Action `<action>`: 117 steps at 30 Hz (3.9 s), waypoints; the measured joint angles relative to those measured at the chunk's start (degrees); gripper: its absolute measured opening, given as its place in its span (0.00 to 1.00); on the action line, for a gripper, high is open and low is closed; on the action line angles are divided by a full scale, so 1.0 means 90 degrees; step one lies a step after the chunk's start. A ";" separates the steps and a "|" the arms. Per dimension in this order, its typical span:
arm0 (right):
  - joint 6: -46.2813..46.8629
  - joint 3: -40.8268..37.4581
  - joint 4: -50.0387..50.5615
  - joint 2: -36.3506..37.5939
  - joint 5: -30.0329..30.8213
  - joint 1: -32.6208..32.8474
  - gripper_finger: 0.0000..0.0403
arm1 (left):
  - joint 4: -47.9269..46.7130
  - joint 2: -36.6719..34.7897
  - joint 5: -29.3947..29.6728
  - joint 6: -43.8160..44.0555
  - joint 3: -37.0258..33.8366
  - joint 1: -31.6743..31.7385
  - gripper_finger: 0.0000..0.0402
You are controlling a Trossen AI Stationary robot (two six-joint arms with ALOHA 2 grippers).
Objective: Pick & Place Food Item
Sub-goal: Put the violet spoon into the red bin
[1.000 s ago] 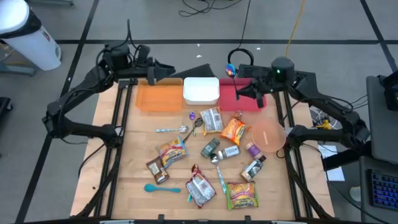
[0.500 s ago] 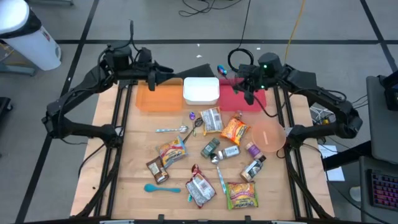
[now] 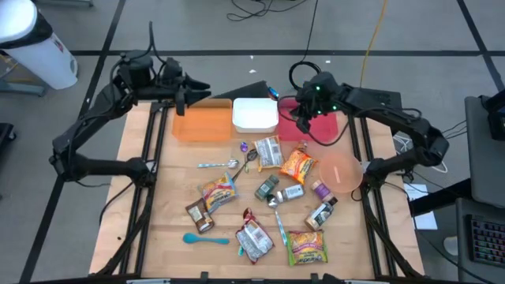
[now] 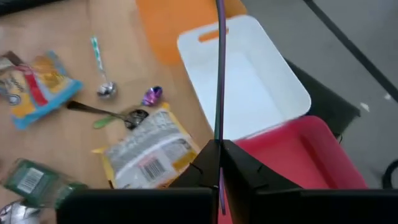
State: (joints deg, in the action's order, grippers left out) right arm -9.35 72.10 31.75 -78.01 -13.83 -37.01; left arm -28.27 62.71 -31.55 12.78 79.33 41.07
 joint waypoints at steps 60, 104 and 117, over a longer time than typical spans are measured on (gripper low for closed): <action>-0.0712 -0.1203 0.1670 -0.0190 0.1893 -0.0534 0.00 | 0.0972 0.1553 0.0822 0.0335 -0.0002 -0.0924 0.46; -0.1593 0.0476 0.1797 -0.3014 0.1847 -0.0918 0.00 | 0.1780 0.1548 0.0050 0.0657 -0.0002 -0.0960 0.46; -0.1540 0.0399 0.1587 -0.3014 0.1874 -0.0918 0.00 | 0.1777 0.1543 0.0034 0.0614 -0.0002 -0.0961 0.46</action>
State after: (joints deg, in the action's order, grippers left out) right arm -23.21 75.68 46.03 -105.14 3.03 -45.28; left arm -12.27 76.60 -31.24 18.31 79.31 32.42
